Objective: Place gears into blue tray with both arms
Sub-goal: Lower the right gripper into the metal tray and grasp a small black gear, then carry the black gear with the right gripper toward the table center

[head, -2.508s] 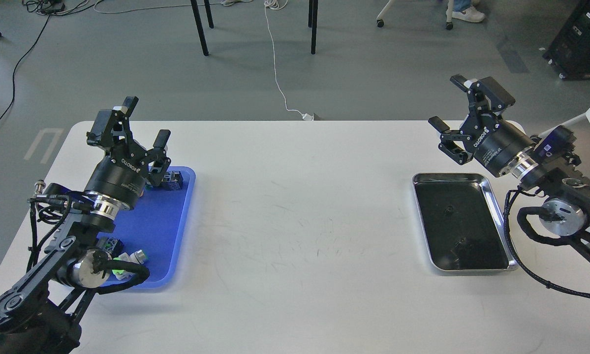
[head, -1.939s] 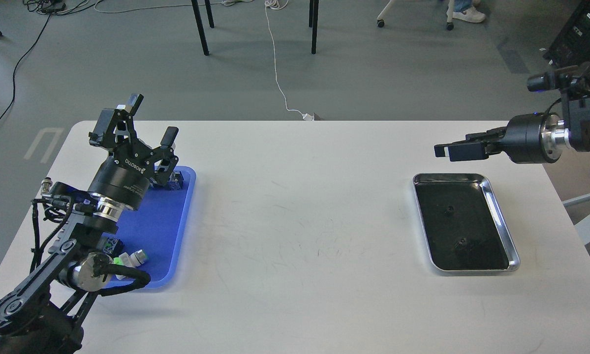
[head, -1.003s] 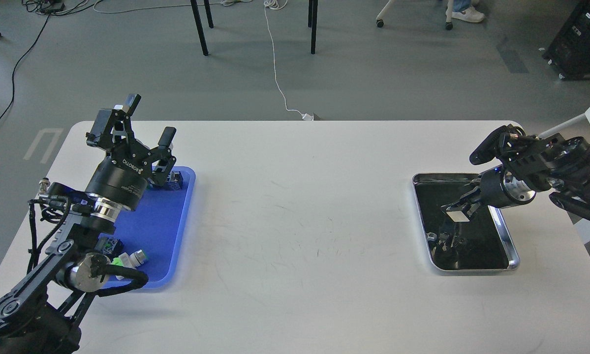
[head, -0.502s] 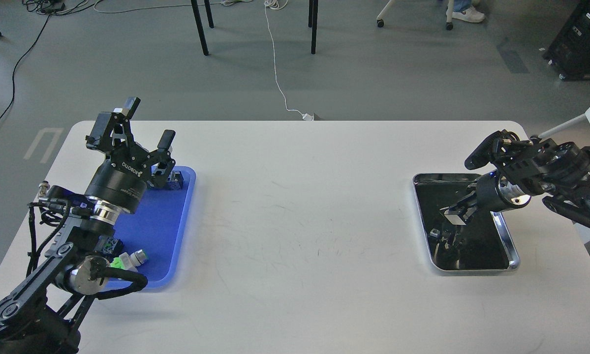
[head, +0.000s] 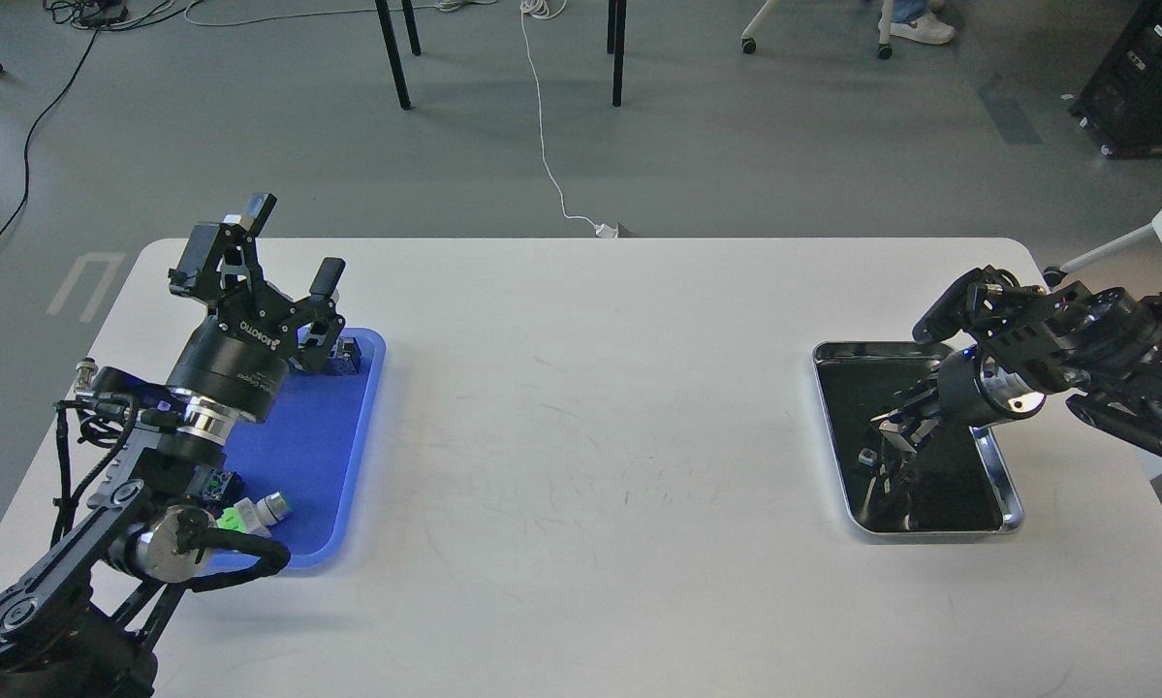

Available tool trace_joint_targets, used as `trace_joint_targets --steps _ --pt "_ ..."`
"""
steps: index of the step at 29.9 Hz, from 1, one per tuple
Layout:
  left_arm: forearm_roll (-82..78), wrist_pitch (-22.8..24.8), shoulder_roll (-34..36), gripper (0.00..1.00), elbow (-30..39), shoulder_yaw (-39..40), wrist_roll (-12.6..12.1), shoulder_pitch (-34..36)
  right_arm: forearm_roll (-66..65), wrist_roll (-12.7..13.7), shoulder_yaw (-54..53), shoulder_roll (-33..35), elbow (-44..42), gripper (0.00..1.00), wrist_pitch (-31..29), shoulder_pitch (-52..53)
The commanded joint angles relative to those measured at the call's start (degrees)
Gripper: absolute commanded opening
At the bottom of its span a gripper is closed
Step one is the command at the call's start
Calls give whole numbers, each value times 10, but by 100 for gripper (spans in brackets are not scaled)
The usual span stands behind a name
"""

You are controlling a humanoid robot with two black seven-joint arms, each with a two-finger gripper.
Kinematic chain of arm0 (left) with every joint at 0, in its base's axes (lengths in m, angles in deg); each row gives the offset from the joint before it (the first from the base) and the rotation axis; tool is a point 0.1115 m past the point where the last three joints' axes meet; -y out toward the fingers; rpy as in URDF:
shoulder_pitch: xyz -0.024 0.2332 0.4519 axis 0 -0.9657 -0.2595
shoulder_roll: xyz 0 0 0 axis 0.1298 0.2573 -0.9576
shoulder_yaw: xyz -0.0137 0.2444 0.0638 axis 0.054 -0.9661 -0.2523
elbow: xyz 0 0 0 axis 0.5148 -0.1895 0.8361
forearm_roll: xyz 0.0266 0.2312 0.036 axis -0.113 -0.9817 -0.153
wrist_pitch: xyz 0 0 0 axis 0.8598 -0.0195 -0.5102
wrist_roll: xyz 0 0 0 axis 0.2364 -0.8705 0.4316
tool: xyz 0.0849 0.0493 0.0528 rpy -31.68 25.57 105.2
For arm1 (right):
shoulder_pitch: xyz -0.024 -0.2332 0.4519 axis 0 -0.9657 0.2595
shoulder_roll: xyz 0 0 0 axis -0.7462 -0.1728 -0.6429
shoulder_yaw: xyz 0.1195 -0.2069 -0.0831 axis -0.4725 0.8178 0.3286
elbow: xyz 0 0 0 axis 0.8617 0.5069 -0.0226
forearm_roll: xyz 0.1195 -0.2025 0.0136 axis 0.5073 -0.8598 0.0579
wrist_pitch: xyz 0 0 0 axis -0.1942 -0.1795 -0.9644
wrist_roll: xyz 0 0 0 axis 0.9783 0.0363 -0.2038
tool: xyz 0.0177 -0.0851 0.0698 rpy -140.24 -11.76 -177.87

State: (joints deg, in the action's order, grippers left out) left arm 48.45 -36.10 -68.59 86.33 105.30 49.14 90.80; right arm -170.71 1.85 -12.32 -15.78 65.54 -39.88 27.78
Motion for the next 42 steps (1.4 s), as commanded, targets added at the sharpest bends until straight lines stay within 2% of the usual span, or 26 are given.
trace_joint_targets --steps 1,9,15,24,28,32,38,42 --pt "1 0 0 99 0 0 0 0 0 0 0 0 -1 38 0 -1" --pt "1 0 -2 99 0 0 0 0 0 0 0 -3 -1 18 0 1" --pt "0 -1 0 99 0 0 0 0 23 0 -3 1 13 17 0 25" --pt "1 0 -1 99 0 1 0 0 97 0 -4 4 149 17 -3 150" --pt "1 -1 -3 99 0 1 4 0 131 0 -4 -58 166 18 3 171" --pt "0 -1 -3 99 2 4 7 -3 159 0 1 -130 159 18 28 172" --pt "0 -4 -1 99 16 12 7 -10 164 0 38 -204 134 19 39 165" --pt "0 -5 -2 99 17 14 7 -11 164 0 54 -235 124 20 83 142"
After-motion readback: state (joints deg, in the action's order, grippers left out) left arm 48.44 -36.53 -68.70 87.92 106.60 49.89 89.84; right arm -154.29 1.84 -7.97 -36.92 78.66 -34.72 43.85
